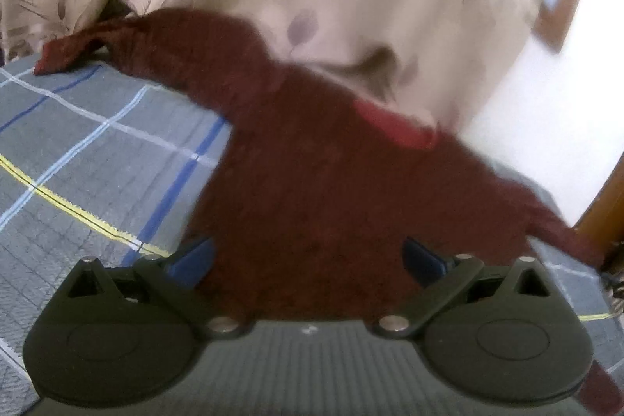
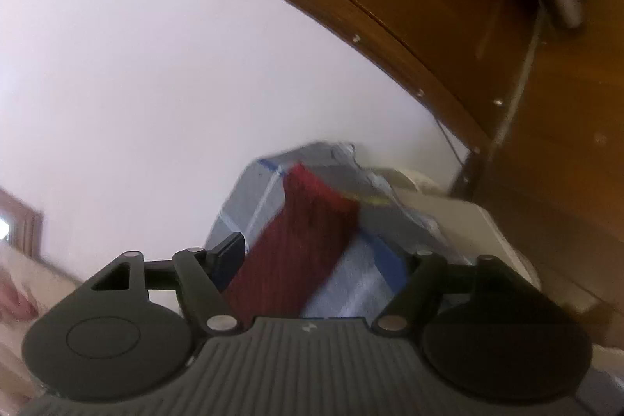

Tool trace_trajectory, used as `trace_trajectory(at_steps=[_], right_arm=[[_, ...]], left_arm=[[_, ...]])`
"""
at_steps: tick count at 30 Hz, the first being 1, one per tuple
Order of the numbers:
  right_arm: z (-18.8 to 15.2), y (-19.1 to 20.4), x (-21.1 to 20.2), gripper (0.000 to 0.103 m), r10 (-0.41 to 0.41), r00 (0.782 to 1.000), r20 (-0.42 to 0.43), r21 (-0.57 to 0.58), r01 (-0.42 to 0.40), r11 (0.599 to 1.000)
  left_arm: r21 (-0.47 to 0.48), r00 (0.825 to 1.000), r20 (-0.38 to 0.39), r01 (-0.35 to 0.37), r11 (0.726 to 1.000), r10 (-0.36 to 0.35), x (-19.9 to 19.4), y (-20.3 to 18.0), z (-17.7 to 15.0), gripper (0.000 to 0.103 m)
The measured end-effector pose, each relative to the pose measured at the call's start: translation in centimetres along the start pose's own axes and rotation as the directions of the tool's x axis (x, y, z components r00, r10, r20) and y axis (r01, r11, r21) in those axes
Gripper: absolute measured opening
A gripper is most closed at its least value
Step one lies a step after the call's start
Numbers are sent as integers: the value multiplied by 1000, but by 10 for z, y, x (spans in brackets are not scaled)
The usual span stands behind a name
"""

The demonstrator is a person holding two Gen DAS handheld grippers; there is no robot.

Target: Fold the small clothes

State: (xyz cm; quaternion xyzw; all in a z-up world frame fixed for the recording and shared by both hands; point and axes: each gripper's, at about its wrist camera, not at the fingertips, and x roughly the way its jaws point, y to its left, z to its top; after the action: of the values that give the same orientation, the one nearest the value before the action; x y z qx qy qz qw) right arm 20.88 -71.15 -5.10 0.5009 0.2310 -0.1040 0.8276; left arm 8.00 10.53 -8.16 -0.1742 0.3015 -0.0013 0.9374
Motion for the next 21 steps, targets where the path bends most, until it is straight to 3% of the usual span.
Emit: trace_trajectory(at_steps=[4, 5, 6, 7, 8, 11, 13, 17, 21], right_arm=[[6, -8, 32, 75, -10, 999, -52, 5, 10, 1000], [3, -6, 39, 70, -7, 998, -66, -19, 6, 1000], [-1, -2, 46, 41, -18, 997, -70, -47, 15, 999], [-2, 2, 51, 21, -14, 999, -34, -91, 10, 996], [-1, 8, 55, 14, -26, 999, -33, -128, 22, 991], [-5, 40, 54, 14, -67, 997, 24, -241, 71, 968], [-9, 66, 47, 14, -32, 997, 69, -271, 50, 961], [-43, 156, 42, 14, 144, 989, 18, -374, -127, 919], [-105, 255, 52, 14, 304, 949, -82, -446, -308, 840]], left_arm=[[-7, 1000, -4, 1, 1000, -1, 4, 3, 0, 103], [-5, 1000, -3, 2, 1000, -2, 4, 4, 1, 103], [-9, 1000, -7, 3, 1000, -3, 5, 3, 3, 103], [-19, 1000, -10, 7, 1000, -7, 4, 4, 5, 103], [-31, 1000, -7, 14, 999, -14, 3, 6, 7, 103], [-64, 999, 37, 32, 997, -30, -7, 12, 16, 103], [-75, 997, 65, 32, 997, -27, -14, 17, 22, 103], [-73, 994, 104, 39, 997, -32, -26, 23, 30, 103], [-73, 992, 111, 70, 995, -62, -33, 27, 28, 103]])
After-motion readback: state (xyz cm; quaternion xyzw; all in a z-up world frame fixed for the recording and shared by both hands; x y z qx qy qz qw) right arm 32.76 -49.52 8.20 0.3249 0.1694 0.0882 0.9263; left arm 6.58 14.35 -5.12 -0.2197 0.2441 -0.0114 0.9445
